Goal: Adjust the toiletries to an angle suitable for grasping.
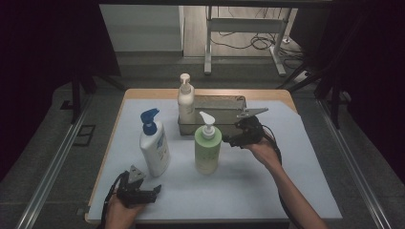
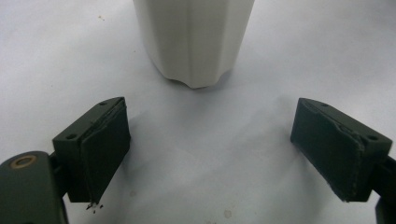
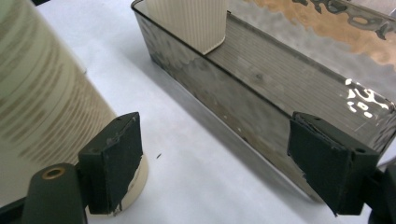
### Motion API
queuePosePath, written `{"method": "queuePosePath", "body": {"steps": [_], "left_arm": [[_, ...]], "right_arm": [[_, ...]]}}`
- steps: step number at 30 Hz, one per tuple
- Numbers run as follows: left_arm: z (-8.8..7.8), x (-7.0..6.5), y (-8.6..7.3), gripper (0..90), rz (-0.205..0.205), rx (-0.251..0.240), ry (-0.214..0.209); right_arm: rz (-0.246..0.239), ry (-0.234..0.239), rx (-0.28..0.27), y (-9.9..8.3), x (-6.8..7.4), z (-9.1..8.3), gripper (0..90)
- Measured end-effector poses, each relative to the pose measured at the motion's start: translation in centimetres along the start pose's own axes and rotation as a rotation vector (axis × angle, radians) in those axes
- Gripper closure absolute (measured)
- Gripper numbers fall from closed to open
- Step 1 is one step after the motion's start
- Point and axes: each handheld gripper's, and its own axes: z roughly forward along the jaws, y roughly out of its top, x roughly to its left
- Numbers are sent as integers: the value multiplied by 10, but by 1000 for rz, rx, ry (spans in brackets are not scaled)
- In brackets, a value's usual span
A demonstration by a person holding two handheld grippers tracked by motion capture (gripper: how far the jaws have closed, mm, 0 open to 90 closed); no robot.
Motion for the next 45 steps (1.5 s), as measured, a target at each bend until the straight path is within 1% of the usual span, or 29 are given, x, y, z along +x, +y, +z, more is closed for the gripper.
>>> {"method": "queuePosePath", "body": {"steps": [4, 12, 24, 26, 27, 30, 32, 35, 38, 41, 45], "left_arm": [[0, 0, 0, 117, 0, 0, 0], [0, 0, 0, 117, 1, 0, 0], [0, 0, 0, 117, 1, 0, 1], [0, 0, 0, 117, 0, 0, 1], [0, 0, 0, 117, 1, 0, 1], [0, 0, 0, 117, 1, 0, 1], [0, 0, 0, 117, 0, 0, 1], [0, 0, 0, 117, 1, 0, 1], [0, 0, 0, 117, 1, 1, 1], [0, 0, 0, 117, 0, 0, 1], [0, 0, 0, 117, 0, 0, 1]], "right_arm": [[-6, 7, -2, -8, 4, -8, 173], [-26, 21, -2, -19, 12, -17, 165], [-49, 49, -12, -41, 29, -33, 146], [-50, 51, -12, -42, 30, -33, 144], [-54, 65, -11, -45, 33, -33, 140], [-59, 76, -10, -47, 36, -32, 136], [-59, 93, -12, -48, 39, -30, 130], [-62, 111, -14, -49, 44, -27, 102], [-71, 113, -12, -48, 50, -24, 66], [-82, 116, -8, -46, 55, -21, 49], [-96, 127, -8, -39, 63, -17, 25]]}}
